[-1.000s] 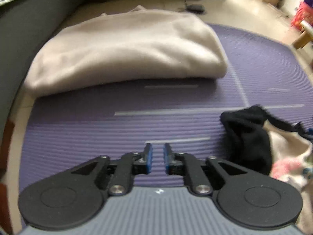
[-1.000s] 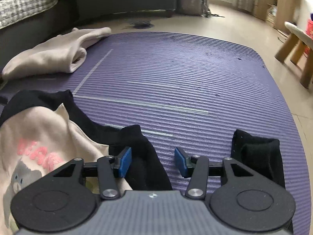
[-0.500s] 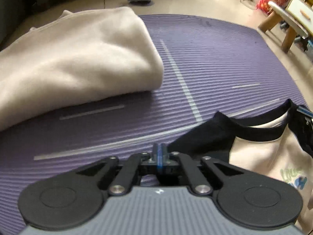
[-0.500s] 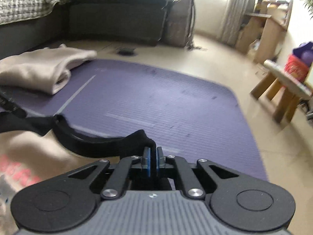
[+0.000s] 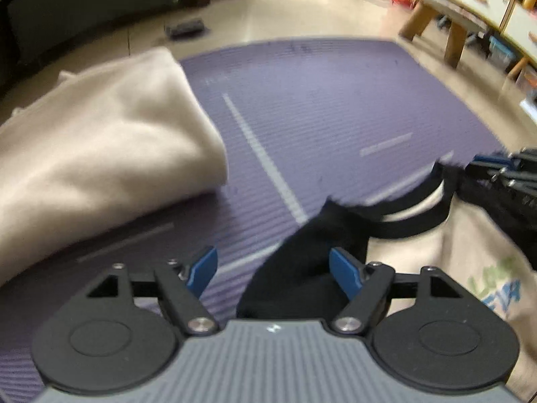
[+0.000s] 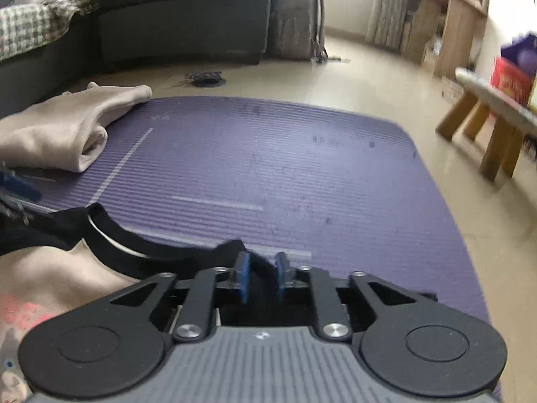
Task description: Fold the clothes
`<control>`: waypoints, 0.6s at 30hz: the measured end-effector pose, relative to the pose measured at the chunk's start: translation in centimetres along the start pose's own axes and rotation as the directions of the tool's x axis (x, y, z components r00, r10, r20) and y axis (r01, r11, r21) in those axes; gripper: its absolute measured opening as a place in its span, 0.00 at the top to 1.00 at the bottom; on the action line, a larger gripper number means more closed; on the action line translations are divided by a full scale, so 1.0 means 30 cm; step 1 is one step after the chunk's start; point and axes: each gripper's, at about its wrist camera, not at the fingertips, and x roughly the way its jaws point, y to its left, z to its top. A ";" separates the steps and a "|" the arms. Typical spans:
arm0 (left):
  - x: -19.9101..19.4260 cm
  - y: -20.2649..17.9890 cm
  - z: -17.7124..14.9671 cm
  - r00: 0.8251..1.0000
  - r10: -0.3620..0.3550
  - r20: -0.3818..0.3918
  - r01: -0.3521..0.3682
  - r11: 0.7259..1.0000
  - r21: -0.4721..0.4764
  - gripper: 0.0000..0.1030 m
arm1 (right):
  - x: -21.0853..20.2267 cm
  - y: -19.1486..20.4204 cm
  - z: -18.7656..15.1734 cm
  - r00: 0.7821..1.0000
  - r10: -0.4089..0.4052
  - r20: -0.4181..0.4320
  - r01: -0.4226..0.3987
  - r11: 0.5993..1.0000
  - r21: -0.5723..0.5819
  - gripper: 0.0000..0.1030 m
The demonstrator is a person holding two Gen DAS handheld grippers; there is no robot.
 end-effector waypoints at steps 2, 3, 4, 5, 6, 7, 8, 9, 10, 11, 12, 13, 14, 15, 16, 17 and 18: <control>-0.001 0.005 -0.029 1.000 -0.007 0.001 0.007 1.000 -0.009 0.27 | 0.008 -0.014 -0.007 1.000 0.018 -0.002 -0.018 1.000 0.008 0.72; 0.000 0.002 -0.033 1.000 -0.009 0.002 0.009 1.000 -0.007 0.28 | 0.013 -0.022 -0.013 1.000 0.030 -0.006 -0.030 1.000 0.008 0.70; -0.001 0.002 -0.033 1.000 -0.012 0.001 0.012 1.000 -0.006 0.29 | 0.020 -0.027 -0.016 0.999 0.045 -0.008 -0.045 0.999 0.011 0.70; -0.004 0.001 -0.033 1.000 -0.017 0.002 0.017 1.000 -0.009 0.37 | 0.026 -0.033 -0.018 0.998 0.057 -0.010 -0.057 0.998 0.017 0.68; -0.008 0.000 -0.032 1.000 -0.024 0.006 0.024 1.000 -0.013 0.44 | 0.032 -0.037 -0.019 0.998 0.064 -0.016 -0.063 0.998 0.026 0.67; -0.012 -0.001 -0.031 0.999 -0.031 0.009 0.031 0.999 -0.018 0.62 | 0.044 -0.039 -0.022 0.997 0.071 -0.030 -0.070 0.997 0.036 0.67; -0.015 -0.004 -0.030 0.999 -0.036 0.011 0.036 0.999 -0.024 0.82 | 0.056 -0.042 -0.025 0.996 0.078 -0.045 -0.076 0.996 0.047 0.66; -0.017 -0.005 -0.030 0.999 -0.037 0.010 0.038 0.999 -0.036 0.90 | 0.065 -0.044 -0.027 0.995 0.083 -0.056 -0.080 0.995 0.054 0.66; -0.016 -0.002 -0.030 0.999 -0.043 0.010 0.044 0.997 -0.057 0.95 | 0.066 -0.039 -0.031 0.995 0.081 -0.053 -0.078 0.996 0.044 0.66; -0.018 0.003 -0.034 0.999 -0.046 0.015 0.047 0.995 -0.084 0.96 | 0.064 -0.020 -0.040 0.996 0.076 -0.040 -0.075 0.997 0.009 0.76; -0.023 0.003 -0.041 0.999 -0.030 0.028 0.032 0.994 -0.101 0.96 | 0.060 -0.002 -0.047 0.997 0.068 -0.028 -0.069 0.997 -0.023 0.97; -0.030 -0.001 -0.048 0.999 -0.003 0.044 0.008 0.994 -0.111 0.97 | 0.057 0.016 -0.050 0.998 0.056 -0.023 -0.057 0.997 -0.049 0.96; -0.043 -0.009 -0.054 0.997 0.026 0.074 -0.018 0.994 -0.109 0.97 | 0.052 0.032 -0.052 0.999 0.040 -0.014 -0.041 0.997 -0.071 0.97; -0.058 -0.021 -0.060 0.992 0.056 0.114 -0.045 0.994 -0.099 0.97 | 0.042 0.042 -0.051 1.000 0.013 0.005 -0.013 0.996 -0.085 0.98; -0.075 -0.033 -0.062 0.984 0.084 0.155 -0.071 0.993 -0.090 0.97 | 0.030 0.052 -0.047 0.999 -0.017 0.036 0.021 0.995 -0.095 0.99; -0.088 -0.040 -0.063 0.978 0.102 0.183 -0.088 0.993 -0.083 0.97 | 0.017 0.062 -0.041 0.996 -0.051 0.069 0.058 0.993 -0.104 0.99; -0.096 -0.050 -0.062 0.971 0.120 0.207 -0.107 0.992 -0.072 0.97 | 0.005 0.072 -0.031 0.991 -0.085 0.100 0.096 0.989 -0.111 0.99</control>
